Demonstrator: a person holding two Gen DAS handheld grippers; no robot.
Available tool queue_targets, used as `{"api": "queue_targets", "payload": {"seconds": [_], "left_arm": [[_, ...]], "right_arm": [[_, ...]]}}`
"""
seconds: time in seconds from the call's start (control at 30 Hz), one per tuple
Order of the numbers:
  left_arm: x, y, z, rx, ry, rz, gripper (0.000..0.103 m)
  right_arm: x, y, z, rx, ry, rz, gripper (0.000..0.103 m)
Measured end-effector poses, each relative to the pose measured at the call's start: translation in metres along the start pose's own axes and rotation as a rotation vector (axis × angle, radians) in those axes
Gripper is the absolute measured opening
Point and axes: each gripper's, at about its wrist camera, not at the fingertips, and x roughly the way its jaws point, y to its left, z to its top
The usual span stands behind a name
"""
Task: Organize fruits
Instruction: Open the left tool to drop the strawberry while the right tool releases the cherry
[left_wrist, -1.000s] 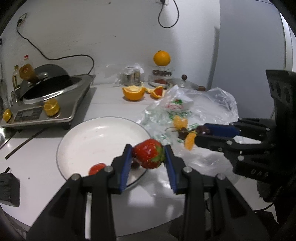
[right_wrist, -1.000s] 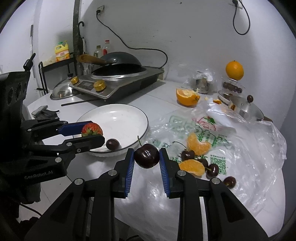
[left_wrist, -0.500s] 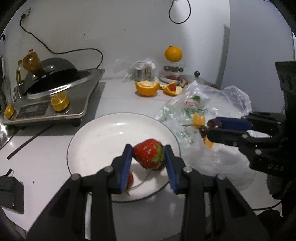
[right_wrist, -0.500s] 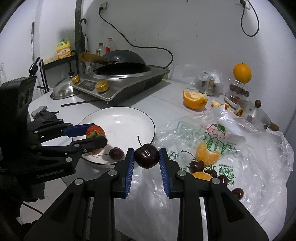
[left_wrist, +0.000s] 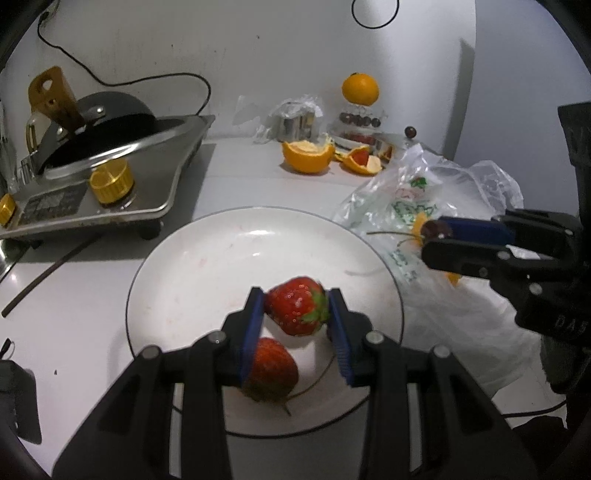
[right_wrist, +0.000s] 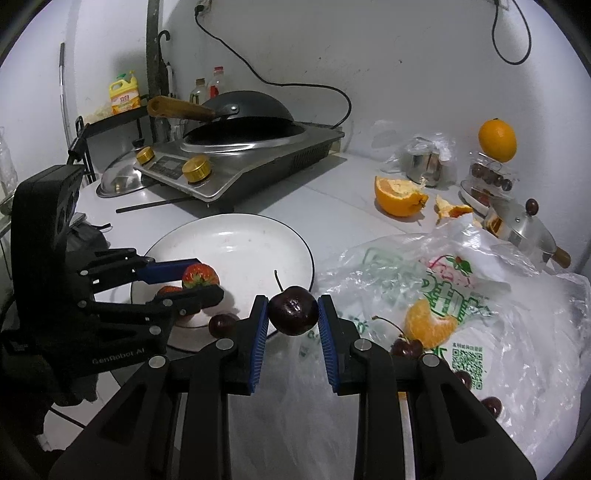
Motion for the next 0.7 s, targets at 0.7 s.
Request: {"api": "queue_targets", "payload": {"seconds": [0.7], "left_arm": [[-0.014,0.022,0.000,-0.062,-0.004,-0.025,0.059]], "right_arm": [[0.049,0.022,0.012,-0.018,0.080,0.057,0.029]]}}
